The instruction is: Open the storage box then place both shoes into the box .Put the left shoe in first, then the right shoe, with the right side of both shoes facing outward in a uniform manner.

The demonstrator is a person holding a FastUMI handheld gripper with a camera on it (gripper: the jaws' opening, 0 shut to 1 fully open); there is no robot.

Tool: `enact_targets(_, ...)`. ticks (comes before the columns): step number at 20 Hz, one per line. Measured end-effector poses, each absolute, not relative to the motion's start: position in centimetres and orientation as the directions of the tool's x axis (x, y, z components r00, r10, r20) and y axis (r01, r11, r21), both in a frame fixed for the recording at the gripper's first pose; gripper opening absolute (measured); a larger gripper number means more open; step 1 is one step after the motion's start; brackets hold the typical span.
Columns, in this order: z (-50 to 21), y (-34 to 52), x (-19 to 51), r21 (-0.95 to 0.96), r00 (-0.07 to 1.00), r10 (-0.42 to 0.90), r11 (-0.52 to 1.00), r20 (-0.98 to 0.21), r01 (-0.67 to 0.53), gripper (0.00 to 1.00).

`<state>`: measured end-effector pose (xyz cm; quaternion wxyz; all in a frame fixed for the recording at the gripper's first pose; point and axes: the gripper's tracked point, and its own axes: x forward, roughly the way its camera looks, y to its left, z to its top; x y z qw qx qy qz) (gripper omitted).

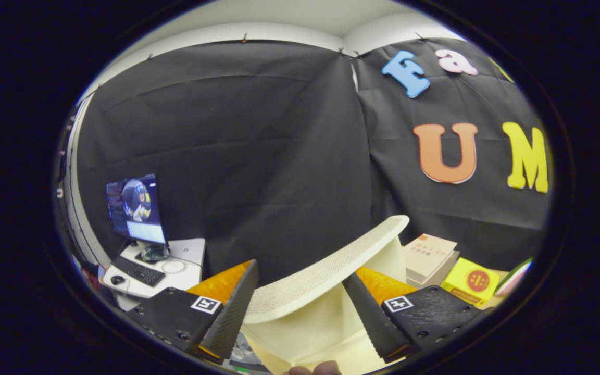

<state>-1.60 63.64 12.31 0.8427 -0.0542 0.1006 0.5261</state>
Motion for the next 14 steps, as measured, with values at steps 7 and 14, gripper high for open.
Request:
enact_targets(7, 13.4, 63.7, -1.8, 0.214, 0.322, 0.907, 0.383, -0.271, -0.899, 0.99)
enact_targets(14, 13.8, 63.7, -2.8, 0.346, 0.235, 0.854, 0.419, -0.465, -0.840, 0.95)
